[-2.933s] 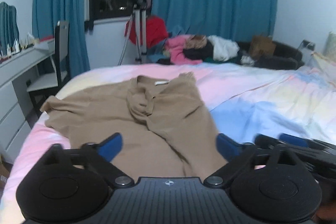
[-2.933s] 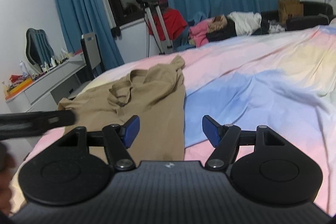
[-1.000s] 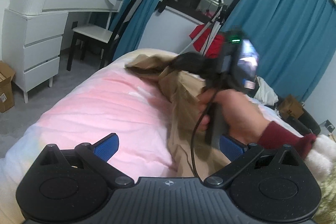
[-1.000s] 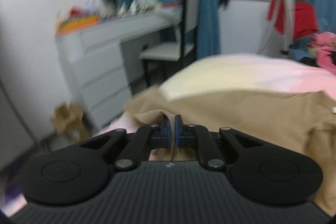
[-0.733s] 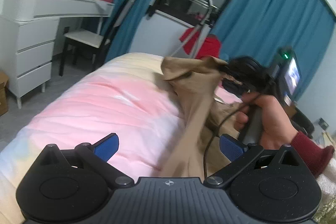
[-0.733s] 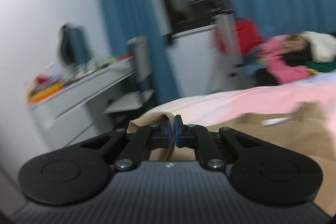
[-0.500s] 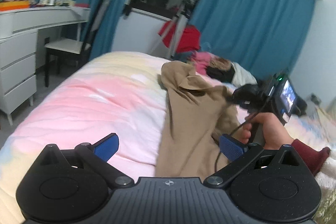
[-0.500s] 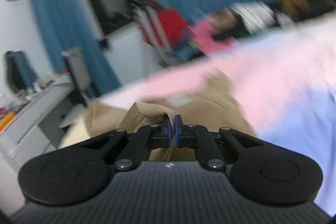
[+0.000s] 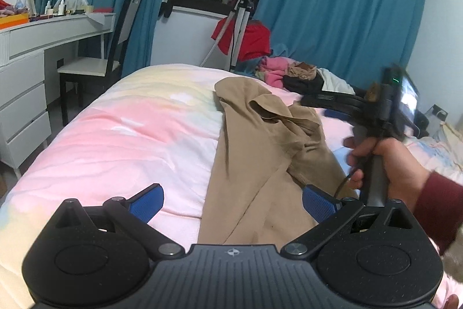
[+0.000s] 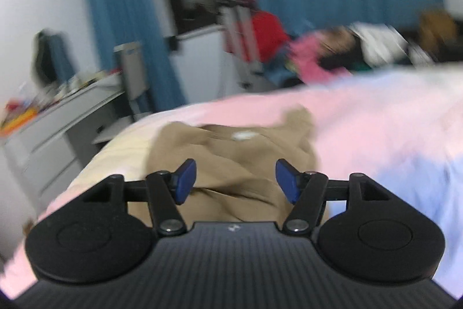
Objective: Fold clothes
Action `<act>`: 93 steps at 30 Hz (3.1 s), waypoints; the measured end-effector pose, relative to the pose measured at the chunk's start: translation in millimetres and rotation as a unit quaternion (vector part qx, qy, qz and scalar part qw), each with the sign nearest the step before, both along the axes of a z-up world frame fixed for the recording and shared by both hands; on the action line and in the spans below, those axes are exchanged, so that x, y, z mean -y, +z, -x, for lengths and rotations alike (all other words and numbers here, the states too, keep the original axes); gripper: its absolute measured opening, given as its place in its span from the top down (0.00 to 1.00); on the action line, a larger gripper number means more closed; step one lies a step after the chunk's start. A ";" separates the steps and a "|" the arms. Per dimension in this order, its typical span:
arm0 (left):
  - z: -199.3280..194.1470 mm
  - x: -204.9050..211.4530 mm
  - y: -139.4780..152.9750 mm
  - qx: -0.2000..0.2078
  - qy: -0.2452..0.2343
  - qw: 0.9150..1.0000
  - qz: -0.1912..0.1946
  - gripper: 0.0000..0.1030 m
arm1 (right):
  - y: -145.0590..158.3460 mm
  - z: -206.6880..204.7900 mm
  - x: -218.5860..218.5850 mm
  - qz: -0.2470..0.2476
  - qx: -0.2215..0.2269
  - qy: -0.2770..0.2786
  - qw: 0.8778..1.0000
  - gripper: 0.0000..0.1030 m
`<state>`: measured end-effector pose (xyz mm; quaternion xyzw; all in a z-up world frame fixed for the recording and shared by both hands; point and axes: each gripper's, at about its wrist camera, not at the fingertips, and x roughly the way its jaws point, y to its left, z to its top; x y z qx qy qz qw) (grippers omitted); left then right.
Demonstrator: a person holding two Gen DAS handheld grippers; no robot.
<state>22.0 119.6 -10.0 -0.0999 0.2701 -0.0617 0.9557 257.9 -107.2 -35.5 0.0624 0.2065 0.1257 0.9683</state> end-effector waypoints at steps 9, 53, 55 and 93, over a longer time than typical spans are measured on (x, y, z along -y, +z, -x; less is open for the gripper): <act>-2.5 -7.8 -3.7 -0.012 -0.001 1.000 0.017 0.00 | -17.5 -53.4 -87.4 0.181 -0.032 0.061 0.981 0.82; -53.9 -0.2 -32.7 -0.043 -0.006 0.999 0.023 0.00 | -33.9 -70.6 1.4 -0.082 -0.052 0.020 0.995 0.94; -54.5 0.9 -32.8 -0.042 -0.007 0.999 0.021 0.00 | -30.3 -70.3 6.6 -0.083 -0.043 0.017 0.995 0.95; -55.9 12.1 -36.1 -0.040 -0.018 0.999 -0.007 0.00 | -36.6 -55.8 7.2 -0.050 -0.030 -0.094 0.994 0.96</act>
